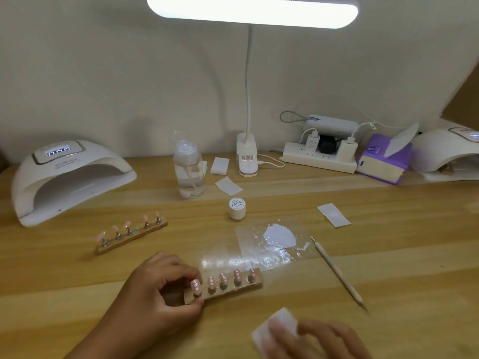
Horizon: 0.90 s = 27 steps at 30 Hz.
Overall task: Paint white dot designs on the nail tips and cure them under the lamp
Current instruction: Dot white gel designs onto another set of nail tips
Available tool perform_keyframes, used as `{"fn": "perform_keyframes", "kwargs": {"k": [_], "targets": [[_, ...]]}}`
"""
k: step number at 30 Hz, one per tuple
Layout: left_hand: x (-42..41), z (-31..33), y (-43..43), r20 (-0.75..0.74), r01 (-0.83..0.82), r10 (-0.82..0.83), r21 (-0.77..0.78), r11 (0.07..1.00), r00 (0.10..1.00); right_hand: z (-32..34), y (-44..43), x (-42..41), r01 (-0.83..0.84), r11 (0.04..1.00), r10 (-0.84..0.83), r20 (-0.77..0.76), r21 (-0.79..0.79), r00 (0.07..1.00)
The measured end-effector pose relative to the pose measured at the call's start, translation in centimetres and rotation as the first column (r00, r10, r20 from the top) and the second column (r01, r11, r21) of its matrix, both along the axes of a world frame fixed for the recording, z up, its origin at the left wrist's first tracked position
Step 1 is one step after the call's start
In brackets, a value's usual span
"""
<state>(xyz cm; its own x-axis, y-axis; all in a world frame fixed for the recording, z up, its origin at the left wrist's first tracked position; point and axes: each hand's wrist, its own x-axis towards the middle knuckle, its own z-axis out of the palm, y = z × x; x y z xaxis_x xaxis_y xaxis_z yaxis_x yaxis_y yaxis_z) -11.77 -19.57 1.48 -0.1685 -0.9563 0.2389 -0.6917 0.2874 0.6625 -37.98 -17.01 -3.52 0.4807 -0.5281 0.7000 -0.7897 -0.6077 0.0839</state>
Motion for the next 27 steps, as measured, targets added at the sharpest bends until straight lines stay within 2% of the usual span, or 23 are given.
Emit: {"fn": "perform_keyframes", "kwargs": {"k": [3,5,9,12,14,18,20,27], "targets": [[0.0,-0.1,0.0,0.009,0.010,-0.010,-0.001,1.000,1.000,2.1,-1.0,-3.6,0.085,0.990,-0.074,-0.100,0.111,0.992],[0.0,-0.2,0.0,0.008,0.010,-0.010,0.000,1.000,1.000,2.8,-1.3,-4.3,0.113,0.974,-0.105,-0.050,0.196,0.993],[0.0,-0.3,-0.1,0.005,0.010,-0.010,0.006,1.000,1.000,2.0,-0.9,-1.6,0.113,0.986,-0.104,-0.072,0.124,0.992],[0.0,-0.2,-0.1,0.004,0.001,-0.001,0.020,1.000,1.000,0.5,0.2,0.6,-0.016,0.996,0.023,-0.084,0.086,0.996],[0.0,-0.2,-0.1,0.006,0.001,-0.001,0.030,1.000,1.000,0.5,0.4,0.0,-0.045,0.992,0.058,-0.110,0.119,0.992],[-0.2,0.1,-0.1,0.024,0.014,-0.015,0.016,1.000,1.000,3.4,-1.6,-3.4,0.201,0.955,-0.169,-0.161,0.216,0.972],[-0.3,0.1,-0.1,0.031,0.026,-0.026,0.011,1.000,0.999,4.1,-2.1,-3.7,0.246,0.937,-0.205,-0.180,0.246,0.962],[-0.3,0.3,0.0,0.057,0.033,-0.034,0.010,0.999,0.998,0.9,0.6,0.2,0.075,0.974,-0.053,-0.105,0.213,0.993]]}}
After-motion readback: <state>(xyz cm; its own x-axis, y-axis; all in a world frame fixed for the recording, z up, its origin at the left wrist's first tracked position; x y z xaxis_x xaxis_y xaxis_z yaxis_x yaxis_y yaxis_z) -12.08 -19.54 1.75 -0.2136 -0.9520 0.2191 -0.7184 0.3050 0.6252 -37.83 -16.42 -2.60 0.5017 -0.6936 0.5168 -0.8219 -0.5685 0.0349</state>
